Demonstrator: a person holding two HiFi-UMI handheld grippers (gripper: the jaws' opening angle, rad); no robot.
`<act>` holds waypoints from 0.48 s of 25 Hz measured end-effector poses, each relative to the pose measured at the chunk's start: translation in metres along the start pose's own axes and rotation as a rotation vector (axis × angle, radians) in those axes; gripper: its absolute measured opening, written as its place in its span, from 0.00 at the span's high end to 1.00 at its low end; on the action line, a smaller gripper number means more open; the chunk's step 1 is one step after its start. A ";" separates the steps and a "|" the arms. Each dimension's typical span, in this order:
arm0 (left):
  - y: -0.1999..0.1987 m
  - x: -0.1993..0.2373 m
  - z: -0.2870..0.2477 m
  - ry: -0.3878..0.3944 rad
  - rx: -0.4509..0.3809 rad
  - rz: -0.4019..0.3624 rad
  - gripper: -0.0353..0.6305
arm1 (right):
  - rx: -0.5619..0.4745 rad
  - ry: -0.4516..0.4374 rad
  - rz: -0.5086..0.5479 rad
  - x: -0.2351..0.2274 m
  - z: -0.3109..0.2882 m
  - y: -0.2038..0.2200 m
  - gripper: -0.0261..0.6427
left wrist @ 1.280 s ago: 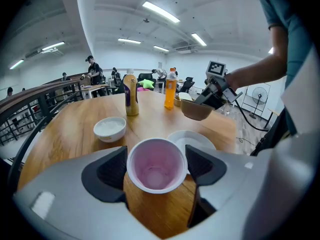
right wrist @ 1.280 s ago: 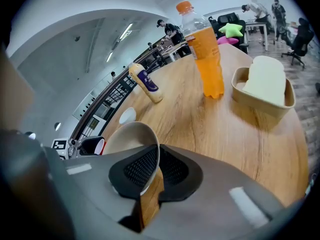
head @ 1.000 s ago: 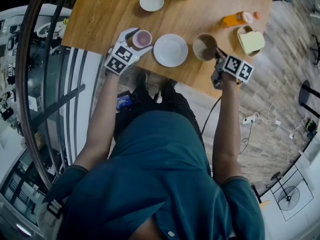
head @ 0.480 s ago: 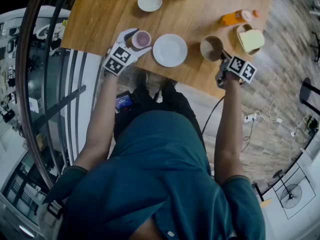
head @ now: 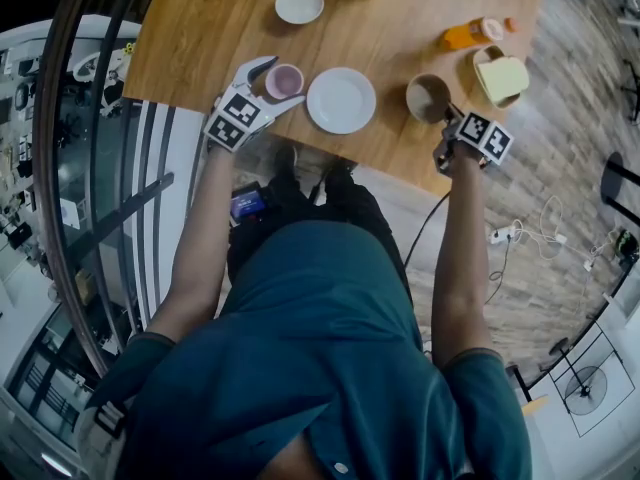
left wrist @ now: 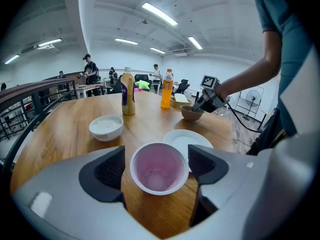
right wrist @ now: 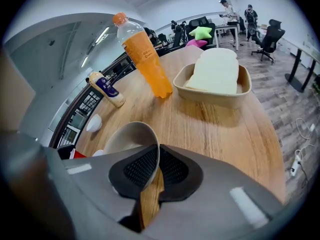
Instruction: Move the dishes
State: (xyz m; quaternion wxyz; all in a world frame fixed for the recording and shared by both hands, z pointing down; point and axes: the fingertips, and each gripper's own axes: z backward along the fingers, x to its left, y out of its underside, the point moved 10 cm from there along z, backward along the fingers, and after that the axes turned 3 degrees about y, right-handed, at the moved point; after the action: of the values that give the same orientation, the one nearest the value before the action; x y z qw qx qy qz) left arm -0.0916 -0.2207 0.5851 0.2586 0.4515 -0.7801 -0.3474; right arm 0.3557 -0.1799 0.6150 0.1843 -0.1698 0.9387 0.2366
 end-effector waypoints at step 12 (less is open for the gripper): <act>-0.012 0.002 0.026 -0.017 -0.093 0.012 0.36 | -0.032 0.051 -0.008 0.000 -0.004 0.011 0.92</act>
State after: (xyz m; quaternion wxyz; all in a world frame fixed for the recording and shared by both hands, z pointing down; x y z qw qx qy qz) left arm -0.1055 -0.2188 0.5598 0.2748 0.4315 -0.7679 -0.3856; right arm 0.3499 -0.1726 0.6219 0.1584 -0.1823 0.9385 0.2467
